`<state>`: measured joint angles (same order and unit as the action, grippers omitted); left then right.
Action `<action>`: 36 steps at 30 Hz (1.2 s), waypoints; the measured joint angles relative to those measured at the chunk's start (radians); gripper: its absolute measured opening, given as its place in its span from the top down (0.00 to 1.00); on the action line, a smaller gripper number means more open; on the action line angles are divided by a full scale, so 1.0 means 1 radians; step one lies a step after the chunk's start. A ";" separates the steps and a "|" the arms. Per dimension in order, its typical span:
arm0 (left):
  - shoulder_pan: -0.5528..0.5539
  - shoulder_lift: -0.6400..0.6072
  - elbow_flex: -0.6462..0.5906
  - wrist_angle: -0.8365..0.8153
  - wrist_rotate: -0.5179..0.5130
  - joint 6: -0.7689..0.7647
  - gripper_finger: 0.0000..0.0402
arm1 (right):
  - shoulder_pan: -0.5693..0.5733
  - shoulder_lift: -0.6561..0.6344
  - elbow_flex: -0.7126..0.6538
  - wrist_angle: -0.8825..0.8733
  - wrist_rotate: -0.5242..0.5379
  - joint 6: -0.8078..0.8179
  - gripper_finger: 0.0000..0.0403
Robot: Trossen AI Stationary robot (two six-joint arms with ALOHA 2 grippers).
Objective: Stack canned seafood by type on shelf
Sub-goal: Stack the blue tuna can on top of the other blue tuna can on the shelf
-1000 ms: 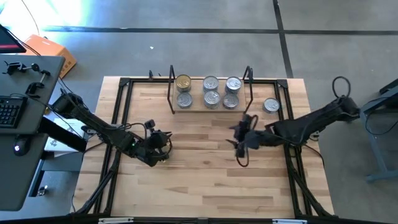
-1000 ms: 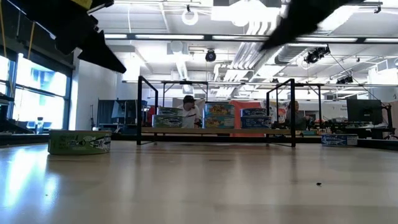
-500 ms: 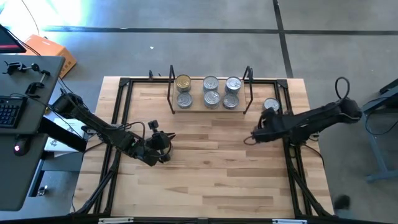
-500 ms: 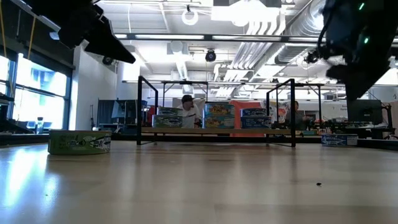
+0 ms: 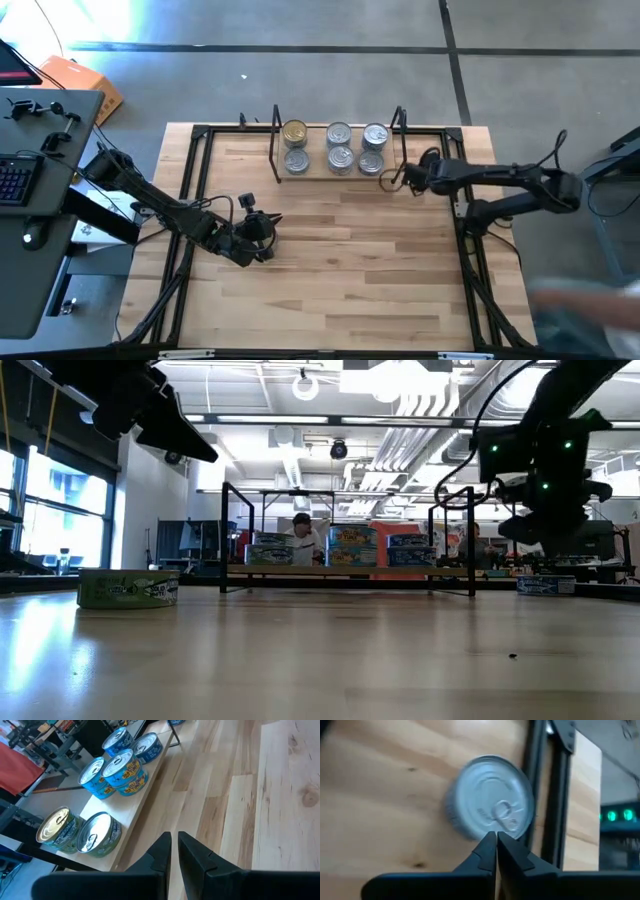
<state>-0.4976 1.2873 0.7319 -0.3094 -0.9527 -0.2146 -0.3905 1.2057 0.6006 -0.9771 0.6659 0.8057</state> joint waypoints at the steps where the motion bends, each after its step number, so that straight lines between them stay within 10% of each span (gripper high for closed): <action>1: 0.000 0.000 0.000 0.000 0.000 0.000 0.94 | -0.032 0.000 0.000 0.003 0.000 0.000 0.99; 20: 0.000 0.000 0.000 0.001 0.001 -0.009 0.94 | -0.229 -0.004 -0.131 0.340 -0.179 -0.230 1.00; 36: -0.013 0.000 0.000 0.047 0.128 0.008 0.94 | 0.382 0.025 -0.044 0.267 -0.537 0.251 1.00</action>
<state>-0.5110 1.2873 0.7319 -0.2626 -0.8245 -0.2065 -0.0084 1.2309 0.5570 -0.7099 0.1289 1.0565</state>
